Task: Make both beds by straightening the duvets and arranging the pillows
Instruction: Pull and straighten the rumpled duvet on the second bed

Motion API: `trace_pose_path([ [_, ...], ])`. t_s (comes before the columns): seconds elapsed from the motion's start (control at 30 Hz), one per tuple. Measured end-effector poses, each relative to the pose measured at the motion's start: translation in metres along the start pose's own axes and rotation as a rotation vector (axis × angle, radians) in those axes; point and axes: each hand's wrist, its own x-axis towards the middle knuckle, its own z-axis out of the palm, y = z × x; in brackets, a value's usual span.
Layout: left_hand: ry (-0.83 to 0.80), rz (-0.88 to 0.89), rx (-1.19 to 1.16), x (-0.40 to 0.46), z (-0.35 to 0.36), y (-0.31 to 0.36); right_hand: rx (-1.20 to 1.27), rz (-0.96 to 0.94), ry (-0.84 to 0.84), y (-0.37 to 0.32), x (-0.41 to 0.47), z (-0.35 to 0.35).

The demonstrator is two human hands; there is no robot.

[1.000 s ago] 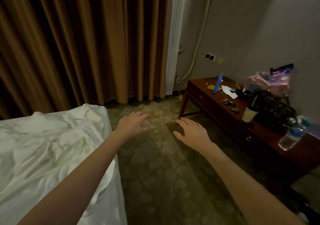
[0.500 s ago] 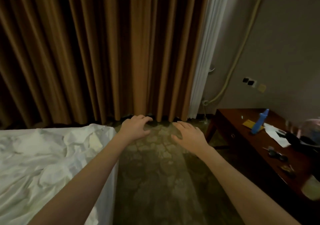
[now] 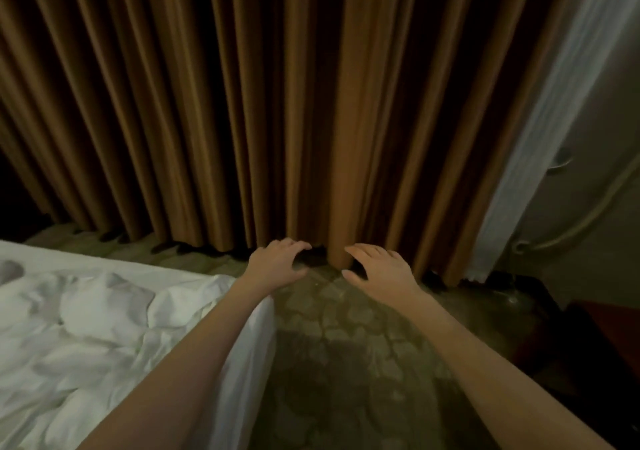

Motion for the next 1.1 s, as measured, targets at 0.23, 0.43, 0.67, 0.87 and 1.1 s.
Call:
trace_pose_path([
  [0.23,0.043,-0.266,-0.029,0.129,-0.019,-0.055,-0.035,-0.292,-0.065,0.038,0.203,-0.004],
  [0.43,0.056,-0.486,-0.044,0.184,-0.027,-0.108,0.007,-0.487,-0.093,0.019,0.327,0.002],
  [0.67,0.096,-0.65,-0.075,0.258,-0.033,-0.204,0.027,-0.649,-0.123,-0.021,0.466,0.027],
  [0.87,0.134,-0.733,-0.123,0.333,-0.045,-0.296,0.009,-0.729,-0.138,-0.063,0.586,0.027],
  [1.1,0.128,-0.791,-0.081,0.4,-0.064,-0.376,0.049,-0.792,-0.158,-0.098,0.699,0.03],
])
